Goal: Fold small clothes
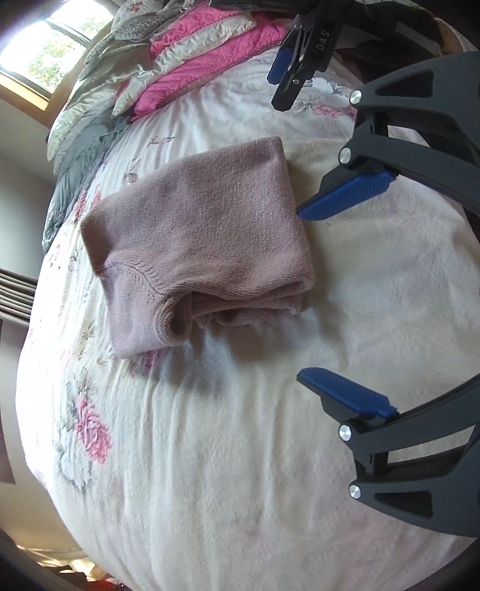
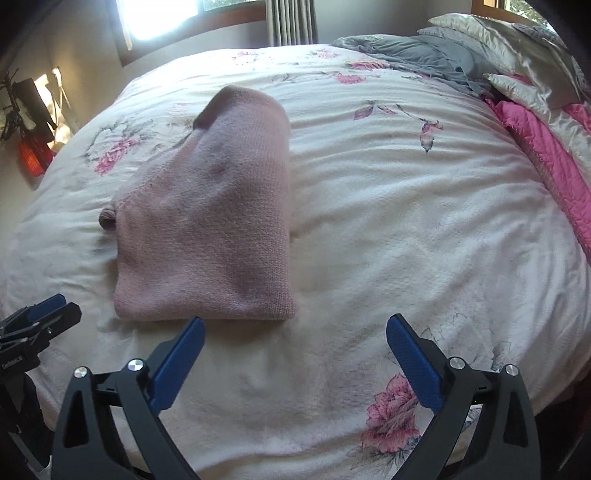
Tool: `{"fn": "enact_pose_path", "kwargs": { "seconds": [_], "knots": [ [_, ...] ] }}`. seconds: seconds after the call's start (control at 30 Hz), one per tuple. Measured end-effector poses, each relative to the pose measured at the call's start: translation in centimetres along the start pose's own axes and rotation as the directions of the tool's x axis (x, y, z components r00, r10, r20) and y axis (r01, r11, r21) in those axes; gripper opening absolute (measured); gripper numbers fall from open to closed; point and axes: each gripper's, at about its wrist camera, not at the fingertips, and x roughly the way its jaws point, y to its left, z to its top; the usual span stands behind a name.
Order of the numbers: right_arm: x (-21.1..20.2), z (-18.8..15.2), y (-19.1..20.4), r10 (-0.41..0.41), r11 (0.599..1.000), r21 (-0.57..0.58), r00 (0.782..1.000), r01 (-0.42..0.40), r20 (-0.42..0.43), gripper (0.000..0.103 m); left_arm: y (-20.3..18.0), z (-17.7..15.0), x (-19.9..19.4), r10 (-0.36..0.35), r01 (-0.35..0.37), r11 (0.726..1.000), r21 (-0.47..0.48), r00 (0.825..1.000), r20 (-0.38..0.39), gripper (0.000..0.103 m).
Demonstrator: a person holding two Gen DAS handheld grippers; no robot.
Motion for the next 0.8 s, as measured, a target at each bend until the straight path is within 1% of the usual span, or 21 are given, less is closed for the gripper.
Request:
{"fn": "enact_pose_path", "kwargs": {
  "seconds": [0.2, 0.43, 0.57, 0.63, 0.8],
  "knots": [
    [-2.5, -0.1, 1.8, -0.047, 0.998, -0.044, 0.998, 0.049, 0.044, 0.099, -0.2, -0.4, -1.9, 0.018, -0.018, 1.0, -0.009, 1.0, 0.023, 0.084],
    [-4.1, -0.4, 2.7, -0.116, 0.99, -0.077, 0.991, 0.121, 0.066, 0.099, -1.0, -0.7, -3.5, 0.041, -0.041, 0.999, -0.005, 0.998, 0.056, 0.084],
    [-4.6, -0.4, 2.7, -0.101, 0.992, -0.074, 0.993, 0.106, 0.068, 0.099, -1.6, -1.0, -3.9, 0.057, -0.057, 0.998, 0.001, 0.996, 0.063, 0.084],
    [-4.9, -0.4, 2.7, -0.112, 0.991, -0.072, 0.991, 0.117, 0.07, 0.099, -2.1, -1.2, -4.1, 0.073, -0.074, 0.997, 0.011, 0.995, 0.072, 0.084],
    [-5.4, -0.6, 2.7, -0.12, 0.99, -0.062, 0.99, 0.124, 0.075, 0.099, -2.7, -1.4, -4.1, 0.085, -0.088, 0.996, 0.028, 0.994, 0.074, 0.084]
  ]
}}
